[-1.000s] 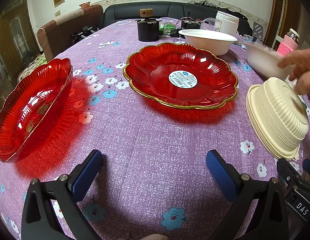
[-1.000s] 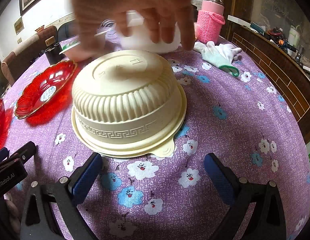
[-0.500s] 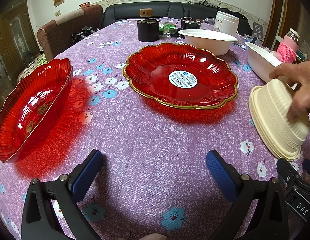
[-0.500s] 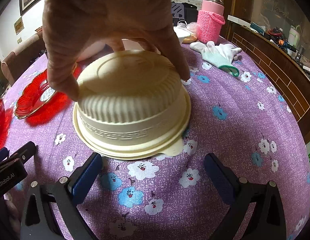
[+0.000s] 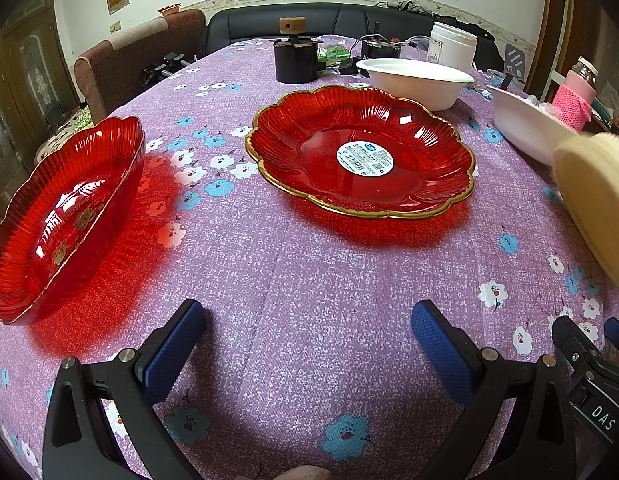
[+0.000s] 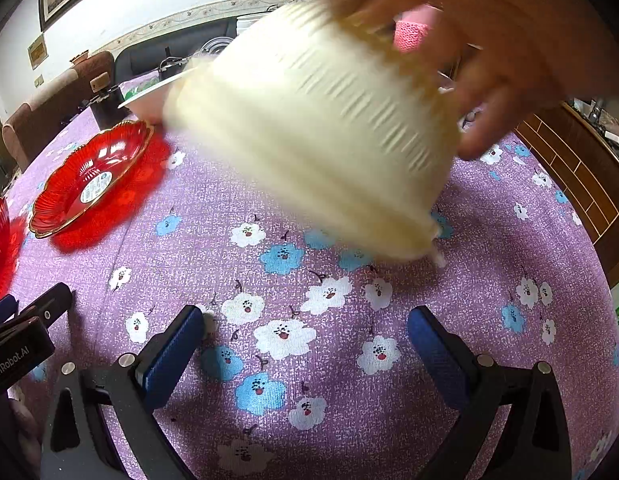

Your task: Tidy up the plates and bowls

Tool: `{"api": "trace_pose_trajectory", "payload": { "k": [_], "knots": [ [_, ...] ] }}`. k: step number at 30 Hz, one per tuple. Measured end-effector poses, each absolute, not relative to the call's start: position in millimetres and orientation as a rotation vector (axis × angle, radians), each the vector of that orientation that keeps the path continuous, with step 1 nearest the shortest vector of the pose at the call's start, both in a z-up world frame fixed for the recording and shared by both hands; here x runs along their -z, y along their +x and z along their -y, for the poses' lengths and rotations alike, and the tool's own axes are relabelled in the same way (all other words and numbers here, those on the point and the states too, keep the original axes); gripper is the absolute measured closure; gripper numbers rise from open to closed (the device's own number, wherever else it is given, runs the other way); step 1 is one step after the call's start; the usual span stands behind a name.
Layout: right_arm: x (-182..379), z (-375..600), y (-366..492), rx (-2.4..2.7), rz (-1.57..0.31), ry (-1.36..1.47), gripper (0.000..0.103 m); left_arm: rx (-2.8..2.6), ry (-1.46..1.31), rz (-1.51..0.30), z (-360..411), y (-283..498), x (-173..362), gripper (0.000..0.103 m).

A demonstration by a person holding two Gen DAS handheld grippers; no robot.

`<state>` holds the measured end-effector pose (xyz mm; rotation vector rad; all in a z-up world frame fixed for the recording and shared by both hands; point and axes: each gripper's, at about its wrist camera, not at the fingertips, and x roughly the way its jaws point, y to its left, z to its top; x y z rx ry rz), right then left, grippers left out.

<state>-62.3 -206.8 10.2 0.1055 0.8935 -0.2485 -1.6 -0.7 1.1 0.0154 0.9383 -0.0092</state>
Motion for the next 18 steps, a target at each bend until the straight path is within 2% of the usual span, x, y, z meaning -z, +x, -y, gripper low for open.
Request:
{"api": "trace_pose_trajectory", "payload": {
  "k": [18],
  "knots": [
    [-11.0,207.7,-62.2,0.248,-0.893,0.106,0.001,0.009,0.015,-0.938,-1.5,0.2,0.3,0.000]
  ]
}}
